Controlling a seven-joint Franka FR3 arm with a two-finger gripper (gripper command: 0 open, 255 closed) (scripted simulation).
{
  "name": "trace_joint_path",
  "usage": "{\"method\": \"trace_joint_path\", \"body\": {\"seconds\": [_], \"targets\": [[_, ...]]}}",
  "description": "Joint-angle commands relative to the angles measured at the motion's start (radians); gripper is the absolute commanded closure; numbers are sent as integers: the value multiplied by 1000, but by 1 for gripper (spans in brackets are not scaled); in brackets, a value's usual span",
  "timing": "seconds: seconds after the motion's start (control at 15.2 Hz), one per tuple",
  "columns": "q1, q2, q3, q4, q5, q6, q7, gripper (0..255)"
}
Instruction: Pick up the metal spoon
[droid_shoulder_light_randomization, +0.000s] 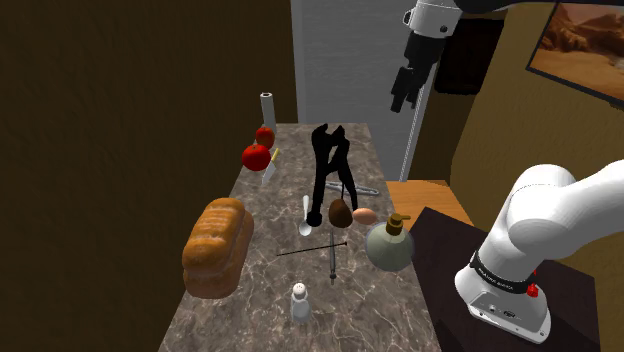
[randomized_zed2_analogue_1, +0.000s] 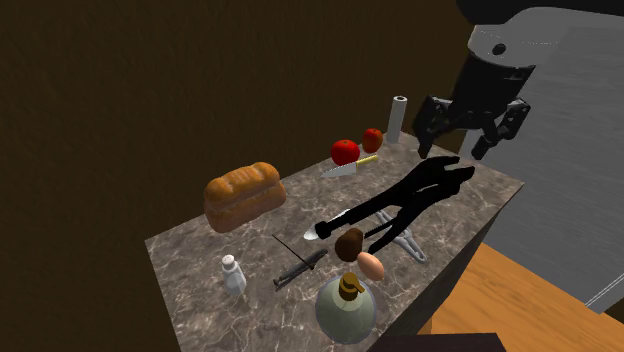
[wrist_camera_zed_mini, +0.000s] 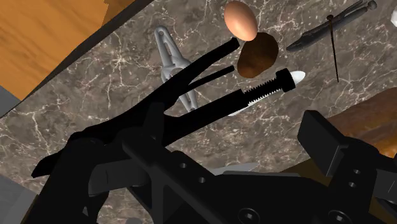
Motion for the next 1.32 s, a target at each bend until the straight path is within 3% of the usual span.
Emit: {"method": "trace_joint_path", "body": {"seconds": [0.0,0.66,1.25], "targets": [[0,0,0,0,0,0,0,0],[96,168,50,-146,31,326,-78,0],[177,407,101,-184,52,612,-148,0]]}}
